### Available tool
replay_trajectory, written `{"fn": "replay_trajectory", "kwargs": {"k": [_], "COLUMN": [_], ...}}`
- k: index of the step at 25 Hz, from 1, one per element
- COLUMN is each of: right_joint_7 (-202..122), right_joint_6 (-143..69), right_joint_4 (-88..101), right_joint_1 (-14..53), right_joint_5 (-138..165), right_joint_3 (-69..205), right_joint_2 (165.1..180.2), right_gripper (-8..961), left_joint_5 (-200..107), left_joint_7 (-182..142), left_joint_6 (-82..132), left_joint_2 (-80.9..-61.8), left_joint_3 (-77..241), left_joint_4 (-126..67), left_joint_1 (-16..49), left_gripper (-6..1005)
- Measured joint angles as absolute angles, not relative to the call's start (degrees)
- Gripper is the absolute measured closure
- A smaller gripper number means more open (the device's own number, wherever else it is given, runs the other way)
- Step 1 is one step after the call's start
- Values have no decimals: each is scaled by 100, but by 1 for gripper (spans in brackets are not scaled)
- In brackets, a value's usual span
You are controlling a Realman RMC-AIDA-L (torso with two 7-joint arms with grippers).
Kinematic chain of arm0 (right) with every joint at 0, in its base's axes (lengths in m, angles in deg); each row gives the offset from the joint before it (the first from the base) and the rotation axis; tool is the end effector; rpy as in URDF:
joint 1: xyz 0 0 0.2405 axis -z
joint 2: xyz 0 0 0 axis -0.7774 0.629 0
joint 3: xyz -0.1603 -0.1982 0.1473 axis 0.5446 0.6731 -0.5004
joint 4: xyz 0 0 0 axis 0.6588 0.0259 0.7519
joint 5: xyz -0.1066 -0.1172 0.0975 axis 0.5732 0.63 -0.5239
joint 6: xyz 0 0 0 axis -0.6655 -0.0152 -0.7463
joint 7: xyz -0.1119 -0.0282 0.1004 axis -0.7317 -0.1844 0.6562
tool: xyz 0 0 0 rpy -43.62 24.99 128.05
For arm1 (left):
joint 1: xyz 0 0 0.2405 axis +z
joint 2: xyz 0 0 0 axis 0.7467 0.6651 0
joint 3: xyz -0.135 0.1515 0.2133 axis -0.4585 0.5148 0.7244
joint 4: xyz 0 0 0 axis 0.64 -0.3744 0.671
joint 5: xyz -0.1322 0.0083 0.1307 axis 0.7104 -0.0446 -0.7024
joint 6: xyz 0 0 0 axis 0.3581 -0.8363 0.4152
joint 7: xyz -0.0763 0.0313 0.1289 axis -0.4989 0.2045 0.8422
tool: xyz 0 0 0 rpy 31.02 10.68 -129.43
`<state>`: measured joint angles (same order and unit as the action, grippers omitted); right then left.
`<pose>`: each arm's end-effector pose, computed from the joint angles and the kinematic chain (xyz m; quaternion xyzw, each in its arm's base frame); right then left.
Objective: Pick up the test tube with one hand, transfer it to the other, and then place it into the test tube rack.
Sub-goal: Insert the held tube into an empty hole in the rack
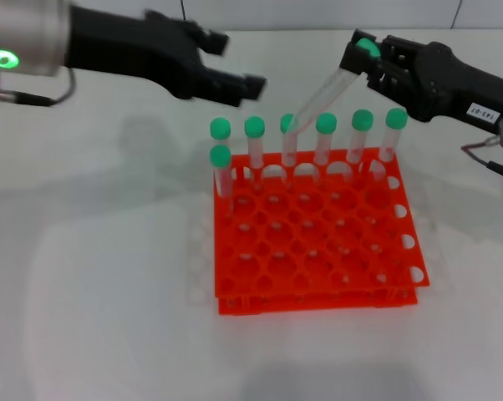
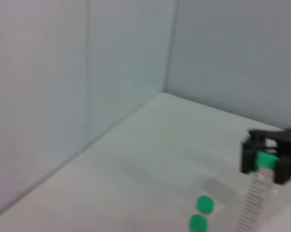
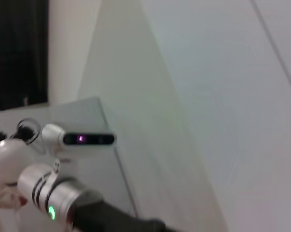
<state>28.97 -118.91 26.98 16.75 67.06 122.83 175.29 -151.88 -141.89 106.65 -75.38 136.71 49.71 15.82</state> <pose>0.2050 0.3551 -0.0084 -0.8585 0.1708 0.4689 0.1176 -0.1603 0.3615 0.0231 -0.9613 -0.1898 -0.1357 0.1463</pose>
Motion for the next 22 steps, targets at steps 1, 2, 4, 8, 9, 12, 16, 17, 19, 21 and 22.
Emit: {"fn": "replay_trajectory", "kwargs": {"k": [1,2,4,8,9,12,16,17,19,21,22], "right_joint_7": [2963,3021,3163,3570,3694,4047,4180,4201,4227,4254,4296], "right_joint_6": [-11862,-11822,-11721,-11532,-11484,-11371,-11314,-11302,-11261,-11197,-11115], "right_joint_4": [2833,2983,3337,3992,4129,4482,4637,4655,4707,4782,4858], "right_joint_1": [1723,1777,1889,2009,2014,2022,2028,2019,1980,1963,1965], "right_joint_5": [6708,6715,6782,7270,7400,7808,7909,7910,7912,7913,7914], "right_joint_3": [12391,12503,12714,12829,12831,12829,12826,12831,12841,12868,12912], "right_joint_2": [17522,17516,17508,17512,17514,17511,17499,17499,17507,17523,17532], "right_gripper": [696,696,696,696,696,696,696,696,696,695,695], "left_joint_5": [-15189,-15191,-15187,-15191,-15193,-15199,-15186,-15175,-15179,-15193,-15199], "left_joint_7": [-14372,-14480,-14636,-14931,-15040,-15293,-15314,-15286,-15178,-15031,-14937], "left_joint_6": [10678,10680,10669,10680,10721,10944,11226,11263,11280,11274,11272], "left_joint_2": [-7537,-7537,-7535,-7534,-7534,-7533,-7536,-7536,-7539,-7548,-7553], "left_joint_3": [13662,13653,13630,13576,13536,13364,13193,13185,13179,13174,13174], "left_joint_4": [5324,5560,5977,6425,6530,6772,6853,6855,6850,6825,6800], "left_joint_1": [1764,1891,2177,2642,2743,2979,3259,3371,3591,3768,3847], "left_gripper": [148,140,123,123,123,124,124,124,124,124,124]}}
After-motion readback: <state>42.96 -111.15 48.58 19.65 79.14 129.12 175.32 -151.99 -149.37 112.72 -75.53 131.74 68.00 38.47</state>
